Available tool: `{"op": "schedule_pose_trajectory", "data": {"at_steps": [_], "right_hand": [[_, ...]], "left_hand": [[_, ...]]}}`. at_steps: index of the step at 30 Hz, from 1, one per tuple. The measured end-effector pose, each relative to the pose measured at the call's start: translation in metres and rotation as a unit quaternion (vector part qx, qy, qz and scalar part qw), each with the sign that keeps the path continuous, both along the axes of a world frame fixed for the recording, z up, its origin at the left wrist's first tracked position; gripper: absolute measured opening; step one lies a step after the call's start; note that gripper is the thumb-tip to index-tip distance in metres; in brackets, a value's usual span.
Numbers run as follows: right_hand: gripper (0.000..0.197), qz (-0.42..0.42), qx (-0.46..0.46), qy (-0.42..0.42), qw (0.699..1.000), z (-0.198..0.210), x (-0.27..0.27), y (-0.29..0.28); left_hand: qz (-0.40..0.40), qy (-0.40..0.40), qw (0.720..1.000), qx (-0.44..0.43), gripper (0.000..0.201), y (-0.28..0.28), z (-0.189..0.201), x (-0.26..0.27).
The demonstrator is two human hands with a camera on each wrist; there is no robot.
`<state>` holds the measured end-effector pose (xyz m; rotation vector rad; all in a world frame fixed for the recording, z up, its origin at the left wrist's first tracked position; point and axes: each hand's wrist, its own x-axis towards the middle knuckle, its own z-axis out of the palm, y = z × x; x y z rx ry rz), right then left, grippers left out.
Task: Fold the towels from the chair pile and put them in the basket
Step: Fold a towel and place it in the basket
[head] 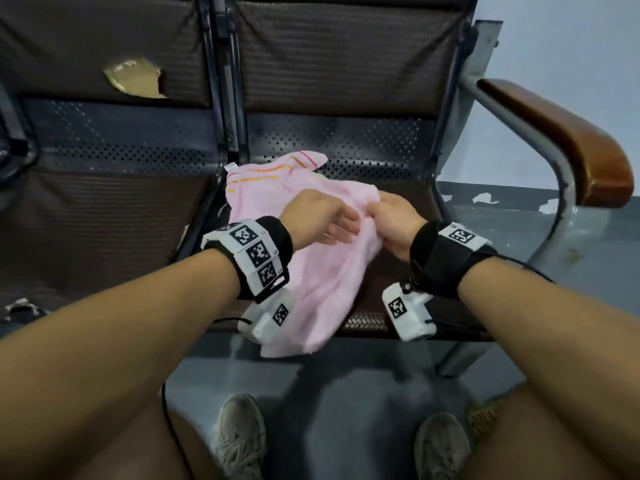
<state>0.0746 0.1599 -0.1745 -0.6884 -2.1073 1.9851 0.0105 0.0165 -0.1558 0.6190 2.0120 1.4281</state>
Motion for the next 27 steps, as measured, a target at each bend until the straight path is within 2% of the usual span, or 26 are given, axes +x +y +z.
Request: {"op": "schedule_pose_trajectory", "data": {"at_steps": [2,3,5,6,7,8,9,13,16,17,18,19,21,22,23,25,27], "right_hand": [[0.026,0.071,0.149,0.002,0.986,0.003,0.01,0.007],[0.021,0.113,0.202,-0.002,0.973,0.005,0.015,0.01],[0.018,0.165,0.262,0.005,0.951,0.012,0.023,0.015],[0.019,0.171,0.271,0.015,0.947,0.018,0.026,0.018],[0.024,0.169,0.276,0.027,0.946,0.024,0.03,0.021],[0.03,0.158,0.282,0.037,0.946,0.028,0.035,0.025],[0.032,0.139,0.298,0.038,0.944,0.031,0.039,0.03],[0.024,-0.016,0.403,-0.006,0.915,0.031,0.058,0.068],[0.002,-0.131,0.417,-0.03,0.899,0.021,0.066,0.095],[0.009,-0.161,0.403,-0.03,0.9,0.017,0.068,0.101],[0.016,-0.179,0.388,-0.029,0.904,0.013,0.069,0.105],[0.02,-0.185,0.382,-0.029,0.905,0.009,0.068,0.106],[0.019,-0.151,0.411,-0.039,0.898,0.006,0.067,0.102],[0.017,-0.124,0.429,-0.039,0.894,0.005,0.065,0.1],[0.013,-0.097,0.44,-0.035,0.892,0.006,0.063,0.096],[0.018,-0.058,0.446,-0.014,0.893,0.007,0.059,0.089],[0.028,-0.043,0.439,0.009,0.898,0.01,0.056,0.081]], "left_hand": [[0.031,0.164,0.984,-0.065,0.031,-0.003,-0.005,-0.011],[0.032,0.242,0.964,-0.102,0.046,-0.004,-0.009,-0.018],[-0.027,0.328,0.932,-0.151,0.07,-0.001,-0.017,-0.026],[-0.065,0.354,0.917,-0.174,0.065,0.004,-0.022,-0.029],[-0.098,0.374,0.901,-0.197,0.048,0.008,-0.026,-0.03],[-0.119,0.387,0.887,-0.222,0.026,0.013,-0.028,-0.03],[-0.126,0.388,0.882,-0.237,0.013,0.016,-0.029,-0.028],[-0.089,0.417,0.881,-0.205,0.03,0.023,-0.029,-0.029],[-0.005,0.429,0.88,-0.203,0.02,0.026,-0.017,-0.031],[0.033,0.428,0.878,-0.211,0.017,0.028,-0.012,-0.032],[0.071,0.407,0.885,-0.215,0.019,0.03,-0.008,-0.032],[0.102,0.356,0.906,-0.204,0.026,0.033,-0.002,-0.031],[0.14,0.2,0.961,-0.13,0.036,0.039,0.006,-0.029],[0.143,0.129,0.978,-0.08,0.035,0.044,0.009,-0.026],[0.147,0.06,0.987,-0.027,0.03,0.049,0.013,-0.022],[0.153,-0.053,0.985,0.064,0.02,0.055,0.022,-0.01],[0.146,-0.131,0.971,0.135,0.033,0.056,0.029,-0.001]]}}
